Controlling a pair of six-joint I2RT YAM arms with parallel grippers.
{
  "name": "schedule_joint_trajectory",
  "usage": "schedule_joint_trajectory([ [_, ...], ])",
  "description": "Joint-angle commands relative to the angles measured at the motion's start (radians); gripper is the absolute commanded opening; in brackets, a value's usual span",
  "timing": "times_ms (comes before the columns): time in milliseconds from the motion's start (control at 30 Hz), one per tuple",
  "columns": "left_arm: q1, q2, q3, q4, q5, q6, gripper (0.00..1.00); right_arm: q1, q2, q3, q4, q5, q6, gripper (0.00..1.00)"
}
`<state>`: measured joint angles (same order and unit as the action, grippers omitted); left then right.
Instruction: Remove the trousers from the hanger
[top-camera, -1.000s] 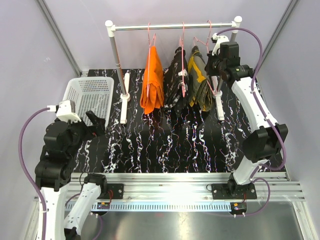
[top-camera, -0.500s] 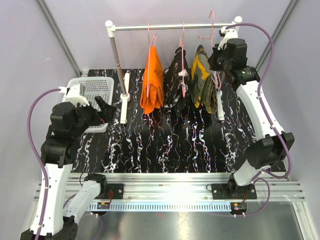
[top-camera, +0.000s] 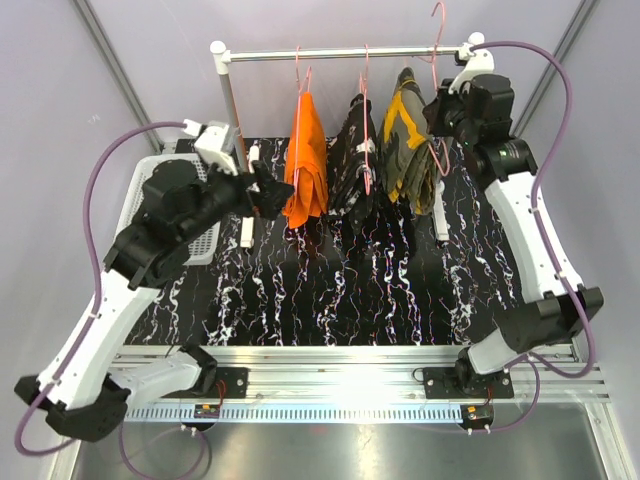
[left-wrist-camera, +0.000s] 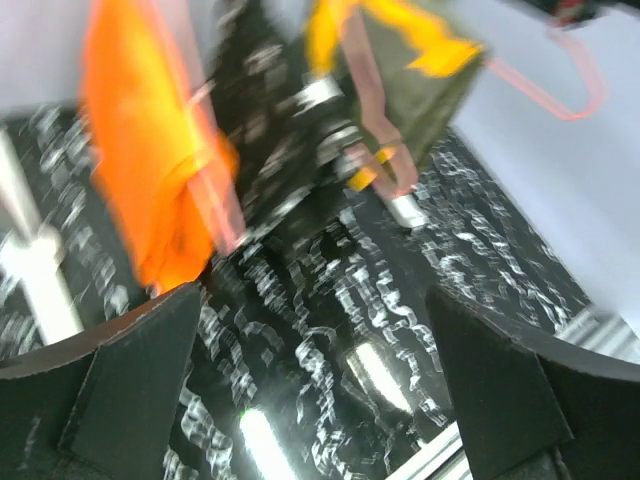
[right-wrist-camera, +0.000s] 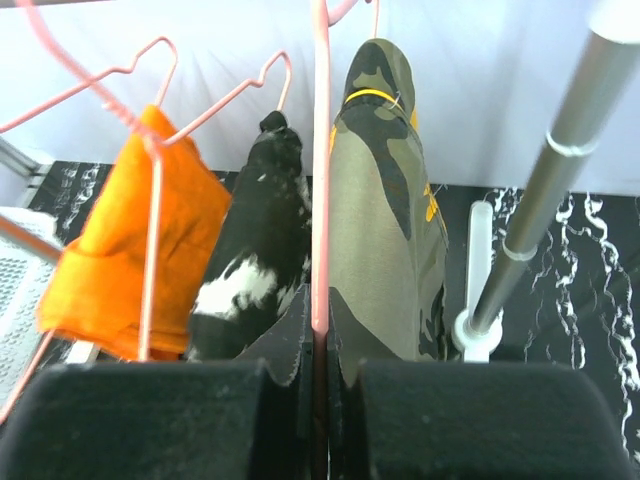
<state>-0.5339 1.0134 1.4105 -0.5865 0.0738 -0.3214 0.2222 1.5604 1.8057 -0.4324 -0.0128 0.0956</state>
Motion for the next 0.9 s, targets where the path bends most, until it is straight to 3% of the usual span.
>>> schedule_joint_trajectory([
  [0,-0.144,0.063,0.125,0.128,-0.071,0.120,0.99,0.000,-0.192,0.023,0.129,-0.006,0.035,0.00],
  [133,-0.349,0.161,0.198,0.188,-0.144,0.235,0.99,0.000,-0.290,-0.026,0.017,-0.015,0.064,0.00],
  [300,-0.492,0.300,0.249,0.281,-0.108,0.343,0.99,0.000,-0.407,-0.046,-0.120,-0.029,0.099,0.00],
  [500,-0.574,0.427,0.263,0.416,-0.002,0.389,0.99,-0.001,-0.555,-0.097,-0.247,-0.093,0.164,0.00],
  [867,-0.661,0.613,0.384,0.439,0.063,0.403,0.99,0.000,-0.717,-0.132,-0.278,-0.154,0.234,0.00],
])
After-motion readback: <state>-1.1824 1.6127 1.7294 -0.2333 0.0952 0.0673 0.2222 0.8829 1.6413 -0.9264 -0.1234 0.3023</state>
